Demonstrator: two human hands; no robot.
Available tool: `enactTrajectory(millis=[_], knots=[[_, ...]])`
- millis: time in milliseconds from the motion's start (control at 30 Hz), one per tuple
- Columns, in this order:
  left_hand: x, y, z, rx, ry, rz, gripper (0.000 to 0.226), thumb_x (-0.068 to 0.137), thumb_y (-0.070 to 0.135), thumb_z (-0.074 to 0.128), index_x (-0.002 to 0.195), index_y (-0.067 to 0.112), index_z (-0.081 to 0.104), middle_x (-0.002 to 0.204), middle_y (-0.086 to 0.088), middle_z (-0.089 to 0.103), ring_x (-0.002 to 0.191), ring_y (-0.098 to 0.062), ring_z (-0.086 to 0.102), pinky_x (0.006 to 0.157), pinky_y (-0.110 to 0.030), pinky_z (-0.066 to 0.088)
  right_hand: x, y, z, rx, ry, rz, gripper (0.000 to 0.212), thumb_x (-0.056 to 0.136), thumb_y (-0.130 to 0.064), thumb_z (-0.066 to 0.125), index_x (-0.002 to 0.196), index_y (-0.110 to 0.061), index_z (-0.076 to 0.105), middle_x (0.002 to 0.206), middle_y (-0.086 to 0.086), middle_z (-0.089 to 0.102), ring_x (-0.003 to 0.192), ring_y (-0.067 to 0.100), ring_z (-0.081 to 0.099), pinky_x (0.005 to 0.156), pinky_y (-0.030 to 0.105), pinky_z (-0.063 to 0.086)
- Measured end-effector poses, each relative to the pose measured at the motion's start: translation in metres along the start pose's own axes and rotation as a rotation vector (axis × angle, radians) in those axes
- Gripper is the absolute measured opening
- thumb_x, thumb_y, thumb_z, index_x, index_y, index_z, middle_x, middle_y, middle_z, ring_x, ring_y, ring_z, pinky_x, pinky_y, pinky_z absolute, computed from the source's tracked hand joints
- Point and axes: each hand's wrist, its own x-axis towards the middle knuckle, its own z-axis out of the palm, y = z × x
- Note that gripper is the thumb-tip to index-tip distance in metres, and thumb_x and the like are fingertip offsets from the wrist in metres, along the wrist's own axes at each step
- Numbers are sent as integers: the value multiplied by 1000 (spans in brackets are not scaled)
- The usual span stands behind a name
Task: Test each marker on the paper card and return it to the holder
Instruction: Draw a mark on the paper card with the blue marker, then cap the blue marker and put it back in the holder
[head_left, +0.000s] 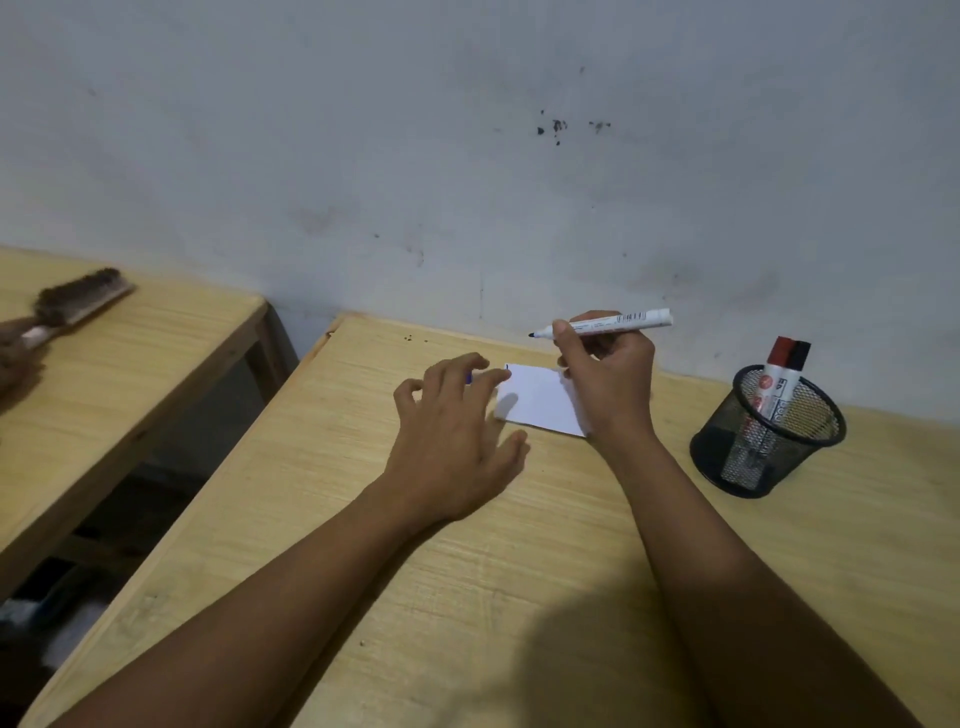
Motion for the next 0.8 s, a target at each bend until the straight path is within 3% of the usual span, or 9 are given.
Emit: enactTrajectory(millis=[67,200,267,333,400,467,567,700,800], knots=[[13,-3,-3,32,118,-80,52,89,50,52,136,27,51,142,1,46,130,-22,41,101,-49,26,-2,-8,-3,28,-6,-5,14,89,-17,77,92,-5,70,83,5,74,76,17,71,76,35,61],[46,-14,-6,-20,-87,-338,42,100,39,45,141,33,50,134,8,60,127,-21,41,103,-48,22,-12,-23,-11,60,-19,-4,8,88,-17,78,87,-14,70,77,-4,73,73,14,70,71,31,60],[50,-17,-8,11,-136,-365,35,100,33,45,131,33,61,118,10,70,122,-19,45,96,-45,21,-18,-32,-17,60,-26,-11,8,89,-16,77,85,-14,70,76,-1,72,73,15,69,62,24,57],[49,-15,-14,-13,-84,-393,26,98,30,49,116,32,68,104,12,73,113,-14,50,84,-38,18,-25,-42,-26,50,-40,-21,8,90,-14,76,86,-11,70,77,4,69,72,17,66,53,17,53],[49,-9,-22,-197,-35,-488,16,95,29,57,103,31,71,92,16,71,99,-9,56,79,-36,17,-30,-51,-36,30,-47,-35,9,90,-14,75,83,-15,70,77,5,69,71,16,65,53,21,53],[53,5,-41,-558,-7,-573,8,90,29,66,94,28,74,89,17,72,94,-9,61,82,-35,29,-32,-63,-44,21,-47,-51,12,90,-15,75,80,-20,70,76,3,71,69,15,65,60,30,55],[55,39,-75,-1051,7,-641,12,91,23,70,101,18,74,94,6,75,93,-18,63,73,-26,42,-36,-88,-53,73,-28,-58,10,90,-15,75,84,-20,70,76,6,72,64,13,65,62,31,55],[55,86,-111,-1255,-99,-687,22,90,33,67,107,19,74,102,9,78,100,-11,65,87,-39,34,-46,-127,-63,159,17,-87,6,91,-16,75,91,-19,69,77,2,74,60,9,65,55,24,54],[50,114,-131,-1370,-112,-702,25,91,35,66,109,20,73,100,12,78,102,-9,64,91,-40,33,-58,-153,-73,168,36,-141,7,91,-16,74,86,-18,71,77,3,73,61,11,64,55,23,54]])
